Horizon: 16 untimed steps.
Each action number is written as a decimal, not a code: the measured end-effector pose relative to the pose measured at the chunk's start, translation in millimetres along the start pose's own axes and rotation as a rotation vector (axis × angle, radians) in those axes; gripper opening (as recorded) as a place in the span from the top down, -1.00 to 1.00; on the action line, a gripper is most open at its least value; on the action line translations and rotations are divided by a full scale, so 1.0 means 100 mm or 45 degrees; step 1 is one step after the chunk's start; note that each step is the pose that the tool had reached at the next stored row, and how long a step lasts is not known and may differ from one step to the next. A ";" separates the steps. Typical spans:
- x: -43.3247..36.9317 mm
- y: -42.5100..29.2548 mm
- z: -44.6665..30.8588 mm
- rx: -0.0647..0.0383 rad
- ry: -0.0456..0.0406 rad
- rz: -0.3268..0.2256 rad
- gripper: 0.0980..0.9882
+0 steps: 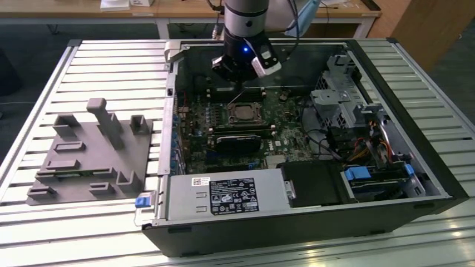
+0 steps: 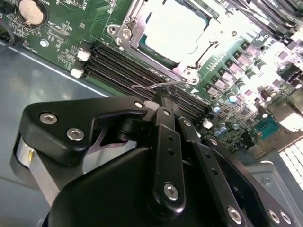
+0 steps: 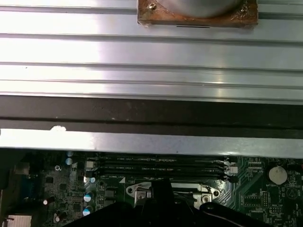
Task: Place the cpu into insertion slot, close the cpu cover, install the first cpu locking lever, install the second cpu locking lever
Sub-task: 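Install the first cpu locking lever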
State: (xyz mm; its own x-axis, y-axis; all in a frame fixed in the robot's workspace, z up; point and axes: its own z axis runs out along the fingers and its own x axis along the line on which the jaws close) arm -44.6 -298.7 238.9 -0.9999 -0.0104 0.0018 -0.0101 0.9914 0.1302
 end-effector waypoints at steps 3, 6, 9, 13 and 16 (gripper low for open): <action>-0.030 0.005 0.020 0.000 0.000 0.000 0.98; -0.067 0.010 0.040 0.000 0.000 0.000 0.98; -0.106 0.012 0.060 0.000 0.000 0.000 0.98; -0.150 0.010 0.090 0.000 0.000 0.000 0.98; -0.175 0.009 0.118 0.000 0.000 0.000 0.98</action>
State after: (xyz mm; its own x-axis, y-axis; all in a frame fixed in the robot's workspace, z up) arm -27.2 -296.1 227.2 -0.9999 -0.0105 0.0017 -0.0102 0.9914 0.1302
